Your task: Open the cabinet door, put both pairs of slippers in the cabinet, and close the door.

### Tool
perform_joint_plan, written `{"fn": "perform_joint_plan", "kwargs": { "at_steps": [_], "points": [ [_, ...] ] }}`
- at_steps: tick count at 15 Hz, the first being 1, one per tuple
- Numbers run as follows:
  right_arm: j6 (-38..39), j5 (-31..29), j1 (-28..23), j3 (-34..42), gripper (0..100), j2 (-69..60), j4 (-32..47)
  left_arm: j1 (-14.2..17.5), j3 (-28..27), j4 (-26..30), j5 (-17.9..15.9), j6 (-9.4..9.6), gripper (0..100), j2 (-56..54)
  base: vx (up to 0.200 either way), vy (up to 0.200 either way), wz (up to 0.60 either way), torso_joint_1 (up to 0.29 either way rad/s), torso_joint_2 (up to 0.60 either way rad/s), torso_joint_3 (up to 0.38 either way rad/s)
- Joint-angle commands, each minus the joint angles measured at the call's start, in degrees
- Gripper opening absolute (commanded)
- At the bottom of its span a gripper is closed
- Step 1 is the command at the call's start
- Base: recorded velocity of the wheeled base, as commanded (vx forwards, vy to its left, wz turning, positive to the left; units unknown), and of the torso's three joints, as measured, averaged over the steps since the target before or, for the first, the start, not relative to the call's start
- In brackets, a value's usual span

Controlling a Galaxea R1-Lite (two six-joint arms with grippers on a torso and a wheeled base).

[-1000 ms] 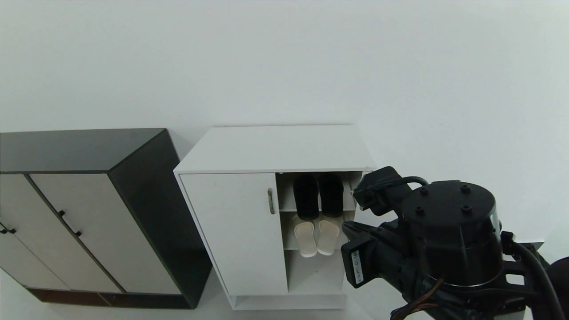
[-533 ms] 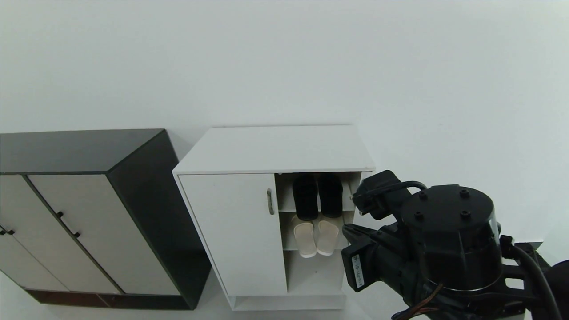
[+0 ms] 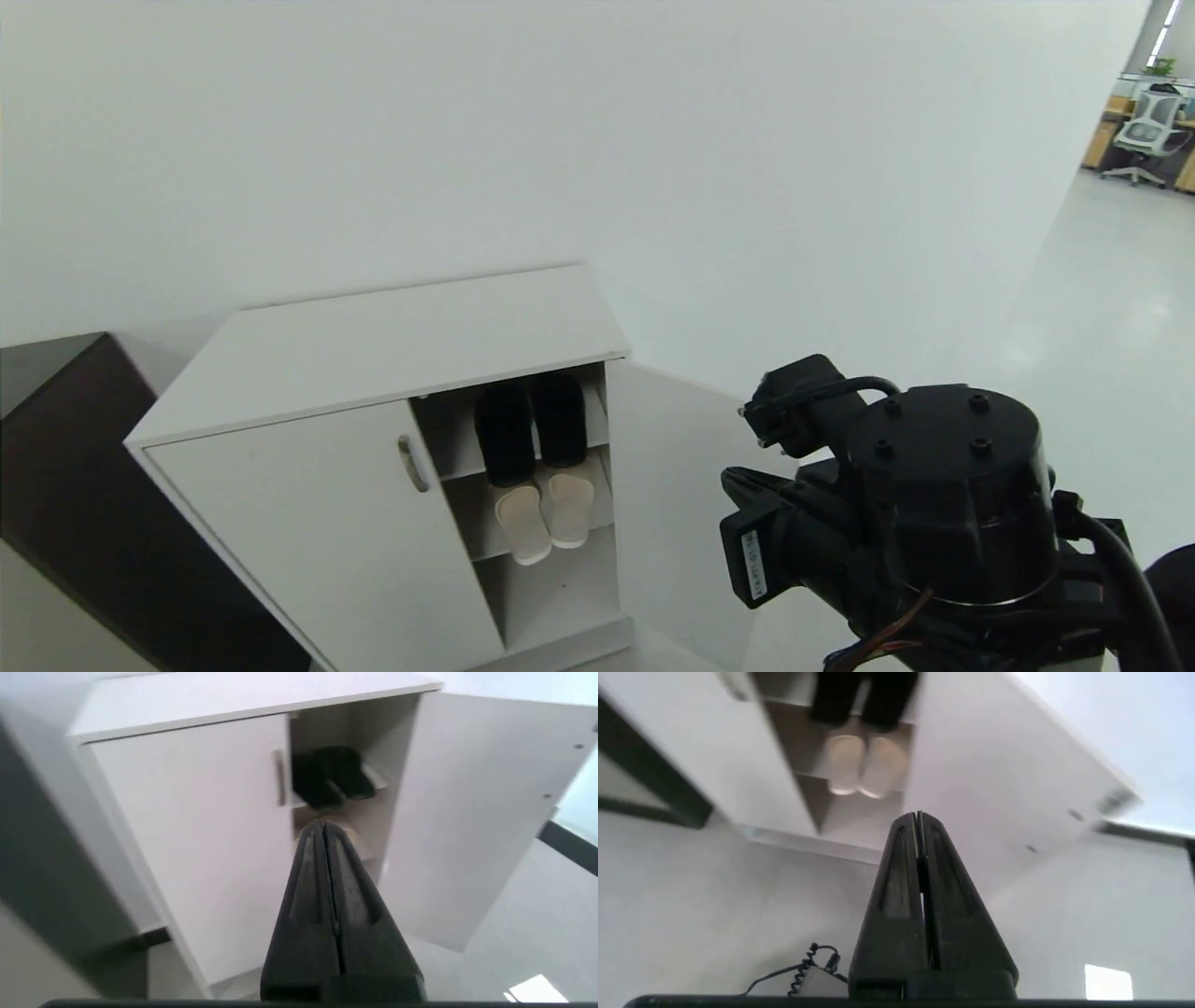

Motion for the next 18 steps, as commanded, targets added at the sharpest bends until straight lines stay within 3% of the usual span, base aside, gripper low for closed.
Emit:
{"fn": "perform_joint_plan", "kwargs": {
  "at_steps": [1,3,6,11,15,18],
  "points": [
    [0.0,0.0,-2.0,0.0,0,0.2,0.0,0.0,0.0,0.0,0.0,-0.04,0,0.1,0.0,0.0,0.0,0.0,0.0,0.0],
    [0.2,0.2,-6.7,-0.8,0,1.7,-1.3,0.0,0.0,0.0,0.0,0.04,0,0.1,0.0,0.0,0.0,0.0,0.0,0.0],
    [0.2,7.8,-13.4,-2.7,0,1.9,-3.3,0.0,0.0,0.0,0.0,0.04,0,0.1,0.0,0.0,0.0,0.0,0.0,0.0],
    [0.1,12.7,-22.7,-10.2,0,8.6,-3.4,0.0,0.0,0.0,0.0,-0.04,0,0.1,-0.2,0.0,0.0,-0.001,0.01,-0.001],
    [0.0,14.2,-29.0,-19.1,0,18.0,-4.3,0.0,0.0,0.0,0.0,-0.04,0,0.1,0.0,0.0,0.0,0.0,0.0,0.0],
    [-0.1,14.2,-31.1,-21.6,0,23.9,-8.6,0.0,0.0,0.0,0.0,-0.04,0,0.1,0.0,0.0,0.0,0.0,0.0,0.0]
  ]
}}
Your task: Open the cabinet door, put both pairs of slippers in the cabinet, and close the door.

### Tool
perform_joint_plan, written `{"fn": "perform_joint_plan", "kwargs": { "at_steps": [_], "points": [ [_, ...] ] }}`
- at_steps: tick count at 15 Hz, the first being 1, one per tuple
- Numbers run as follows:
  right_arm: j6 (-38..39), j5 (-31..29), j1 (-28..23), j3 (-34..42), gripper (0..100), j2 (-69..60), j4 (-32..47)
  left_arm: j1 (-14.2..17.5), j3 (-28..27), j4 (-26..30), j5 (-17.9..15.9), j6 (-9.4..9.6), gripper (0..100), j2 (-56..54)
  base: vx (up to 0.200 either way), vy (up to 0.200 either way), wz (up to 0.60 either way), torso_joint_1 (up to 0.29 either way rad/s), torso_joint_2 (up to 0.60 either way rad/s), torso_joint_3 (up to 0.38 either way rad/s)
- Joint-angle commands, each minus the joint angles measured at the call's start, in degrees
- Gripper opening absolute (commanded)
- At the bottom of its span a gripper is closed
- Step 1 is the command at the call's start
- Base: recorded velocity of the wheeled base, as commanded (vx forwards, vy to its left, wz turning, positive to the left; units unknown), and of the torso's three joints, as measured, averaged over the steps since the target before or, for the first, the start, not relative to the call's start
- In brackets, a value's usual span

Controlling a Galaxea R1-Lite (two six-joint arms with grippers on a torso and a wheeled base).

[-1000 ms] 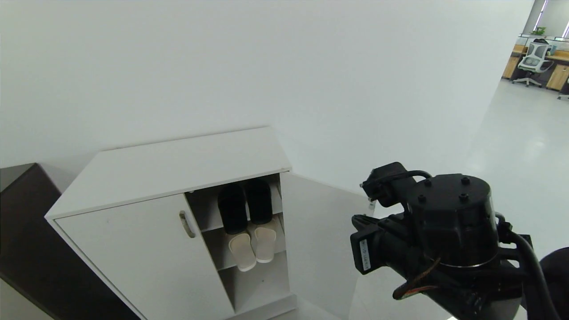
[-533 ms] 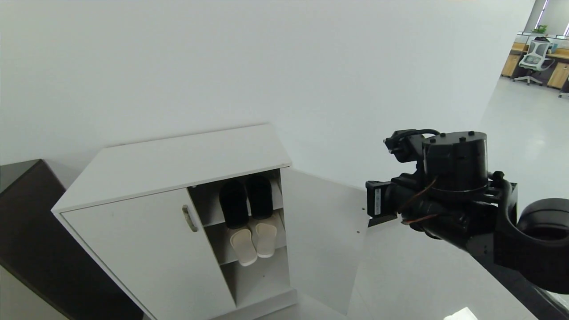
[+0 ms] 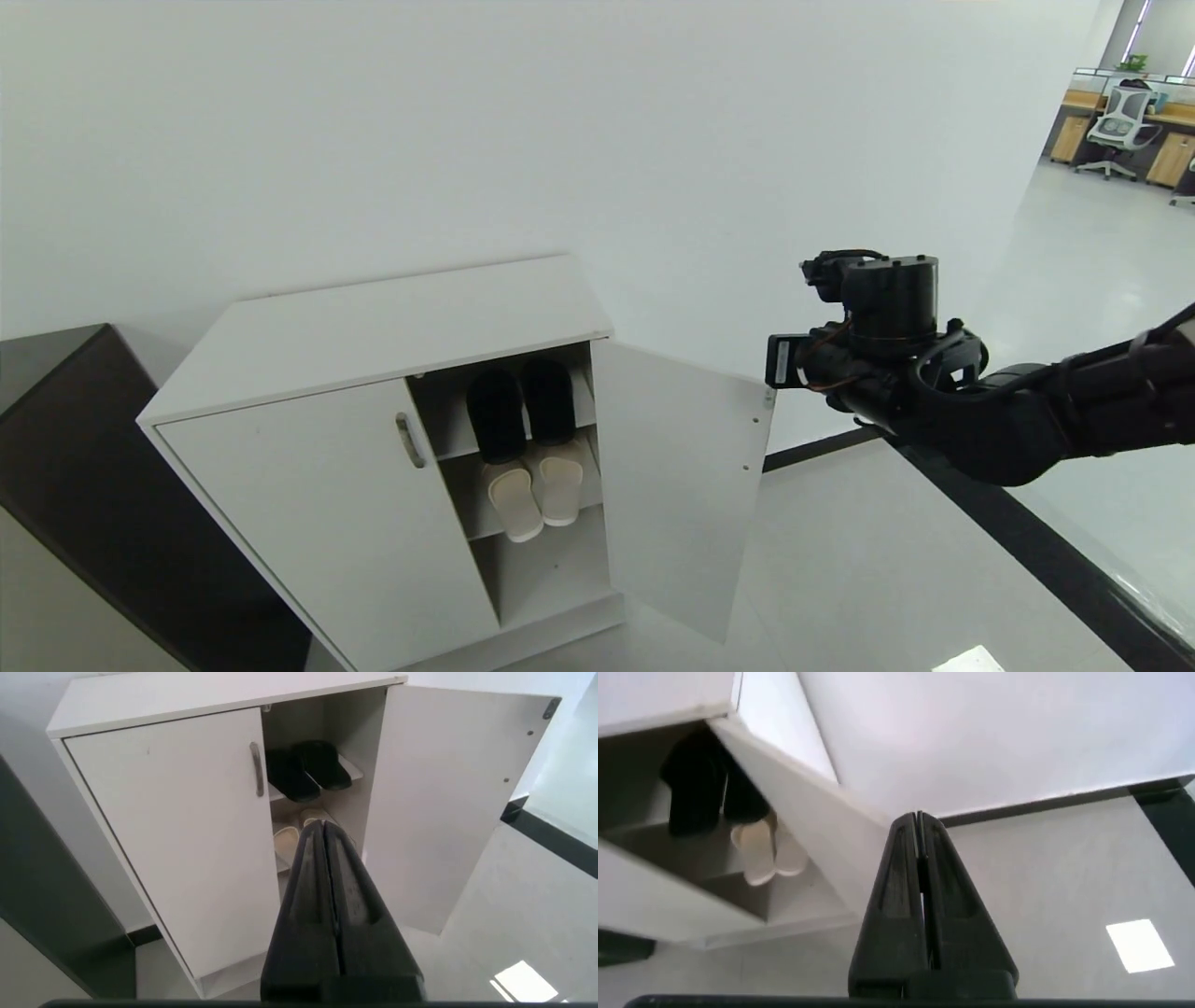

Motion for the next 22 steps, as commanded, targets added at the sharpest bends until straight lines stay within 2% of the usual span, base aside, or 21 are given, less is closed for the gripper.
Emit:
{"fn": "perform_joint_plan", "kwargs": {
  "at_steps": [1,7,14,17,22],
  "points": [
    [-0.1,0.0,-1.8,-2.2,0,6.4,-2.1,0.0,0.0,-0.1,0.0,-0.01,0,0.1,0.0,0.0,0.0,0.0,0.0,0.0],
    [-0.1,0.0,-3.4,-6.1,0,12.0,-3.2,0.0,0.0,-0.1,0.0,-0.01,0,0.1,0.0,0.0,0.0,0.0,0.0,0.0],
    [-0.1,0.1,-3.3,-6.5,0,12.8,-3.0,0.0,0.0,0.0,0.0,-0.01,0,0.1,0.0,0.0,0.0,0.0,0.0,0.0],
    [-0.2,0.1,-2.2,-4.0,0,11.1,-3.1,0.0,0.0,0.0,0.0,-0.01,0,0.1,0.0,0.0,0.0,0.0,0.0,0.0],
    [0.0,-0.1,3.6,4.1,0,5.6,-3.8,0.0,0.0,-0.1,0.0,-0.01,0,0.1,0.0,0.0,0.0,0.0,0.0,0.0]
  ]
}}
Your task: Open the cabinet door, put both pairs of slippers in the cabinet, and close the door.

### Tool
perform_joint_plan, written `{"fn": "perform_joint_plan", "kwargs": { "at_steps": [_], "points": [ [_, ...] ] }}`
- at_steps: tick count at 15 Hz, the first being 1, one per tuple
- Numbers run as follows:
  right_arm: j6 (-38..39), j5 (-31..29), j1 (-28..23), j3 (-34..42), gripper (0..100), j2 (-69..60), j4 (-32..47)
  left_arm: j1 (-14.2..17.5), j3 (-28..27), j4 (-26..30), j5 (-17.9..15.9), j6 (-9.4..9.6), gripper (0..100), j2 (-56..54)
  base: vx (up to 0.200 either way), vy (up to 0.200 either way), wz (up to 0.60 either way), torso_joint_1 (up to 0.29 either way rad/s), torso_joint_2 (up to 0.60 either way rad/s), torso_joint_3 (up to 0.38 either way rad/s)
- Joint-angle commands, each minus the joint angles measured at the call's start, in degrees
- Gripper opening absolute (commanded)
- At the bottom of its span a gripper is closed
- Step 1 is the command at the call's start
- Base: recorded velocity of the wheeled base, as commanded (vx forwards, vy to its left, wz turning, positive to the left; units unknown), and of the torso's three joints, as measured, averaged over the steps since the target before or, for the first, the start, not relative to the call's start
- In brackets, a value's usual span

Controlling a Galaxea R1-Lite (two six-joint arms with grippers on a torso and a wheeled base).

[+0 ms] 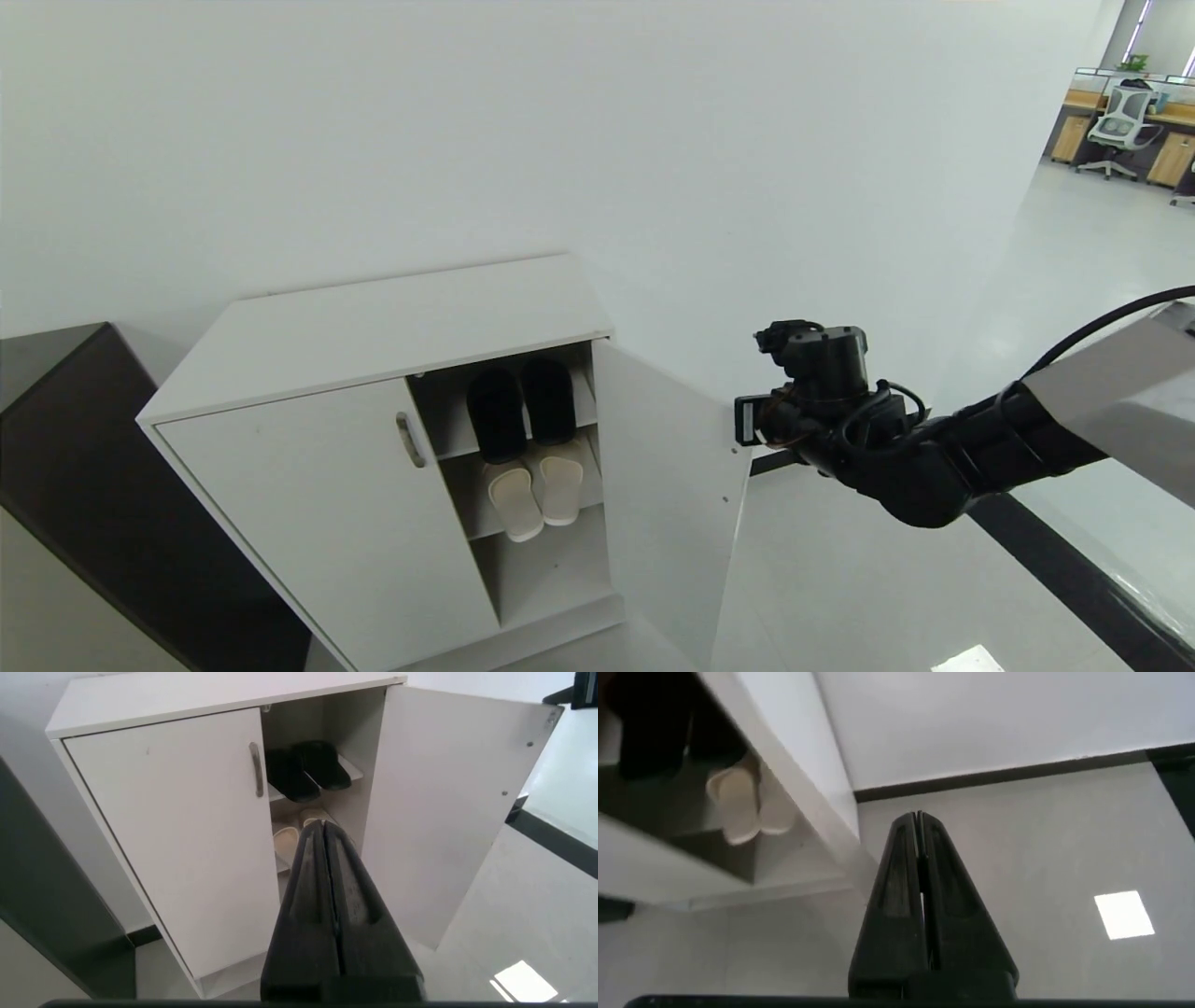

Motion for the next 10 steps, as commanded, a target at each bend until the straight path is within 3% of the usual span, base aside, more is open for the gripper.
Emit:
{"fn": "perform_joint_plan", "kwargs": {
  "at_steps": [1,3,10],
  "points": [
    [0.0,-0.2,5.3,6.6,0,-5.4,-3.2,0.0,0.0,0.0,0.0,0.02,0,0.1,0.0,0.0,0.0,0.0,0.0,0.0],
    [-0.2,-0.4,9.4,11.2,0,-7.4,-8.2,0.0,0.0,-0.1,0.0,0.02,0,0.1,0.0,0.0,0.0,0.0,0.0,0.0],
    [-4.7,0.1,10.2,16.5,0,-8.7,-14.3,0.0,0.0,-0.1,0.0,0.02,0,0.1,0.0,0.0,0.0,0.0,0.0,0.0]
  ]
}}
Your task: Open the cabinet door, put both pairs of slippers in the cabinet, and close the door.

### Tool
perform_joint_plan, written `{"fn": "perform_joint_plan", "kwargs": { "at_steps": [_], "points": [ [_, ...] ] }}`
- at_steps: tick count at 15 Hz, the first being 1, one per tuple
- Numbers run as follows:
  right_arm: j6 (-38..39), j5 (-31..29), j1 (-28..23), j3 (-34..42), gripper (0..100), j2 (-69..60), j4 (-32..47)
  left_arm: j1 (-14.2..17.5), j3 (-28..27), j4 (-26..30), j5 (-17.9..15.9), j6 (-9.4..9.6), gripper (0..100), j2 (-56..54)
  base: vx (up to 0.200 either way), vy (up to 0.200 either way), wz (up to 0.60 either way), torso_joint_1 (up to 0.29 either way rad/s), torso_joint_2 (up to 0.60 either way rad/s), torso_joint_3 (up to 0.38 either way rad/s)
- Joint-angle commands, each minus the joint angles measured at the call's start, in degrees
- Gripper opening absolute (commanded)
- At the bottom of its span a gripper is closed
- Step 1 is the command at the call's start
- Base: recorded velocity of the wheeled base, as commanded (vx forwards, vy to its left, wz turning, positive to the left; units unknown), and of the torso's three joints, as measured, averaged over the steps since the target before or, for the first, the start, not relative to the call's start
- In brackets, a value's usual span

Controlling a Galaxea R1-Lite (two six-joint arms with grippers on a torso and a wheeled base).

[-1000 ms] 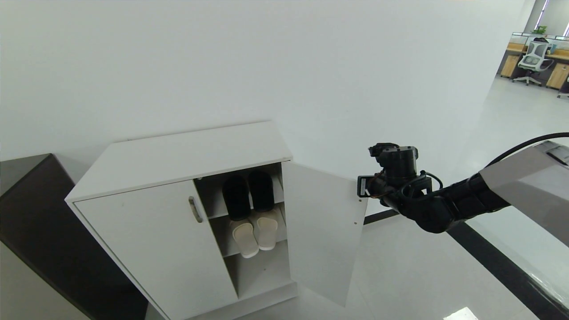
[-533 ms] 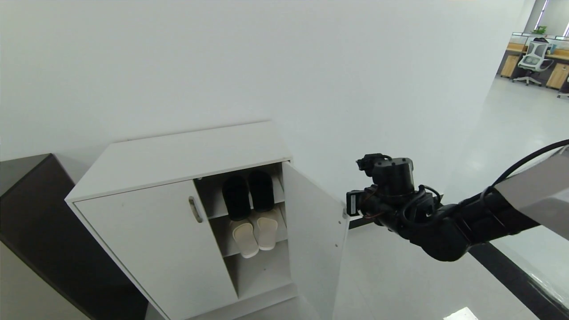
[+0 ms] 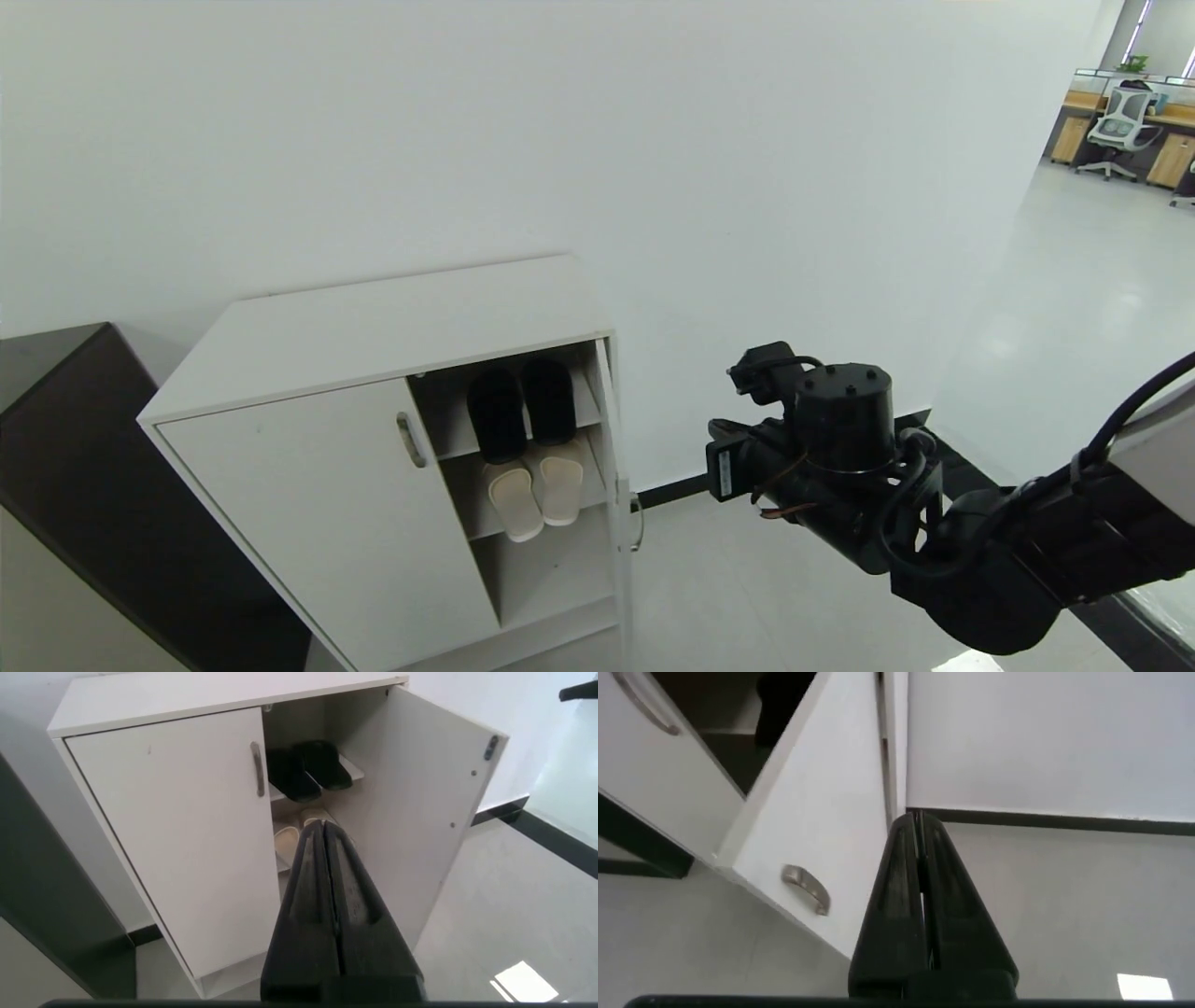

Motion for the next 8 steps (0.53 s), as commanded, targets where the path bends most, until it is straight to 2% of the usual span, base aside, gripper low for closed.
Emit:
{"fn": "perform_joint_plan", "kwargs": {
  "at_steps": [1,8],
  "points": [
    [-0.3,0.0,0.7,1.2,0,-0.3,-0.7,0.0,0.0,0.0,0.0,0.02,0,0.1,0.0,0.0,0.0,0.0,0.0,0.0],
    [-1.5,2.2,2.3,3.1,0,-0.5,-4.4,0.0,0.0,0.0,0.0,0.02,0,0.1,0.0,0.0,0.0,0.0,0.0,0.0]
  ]
}}
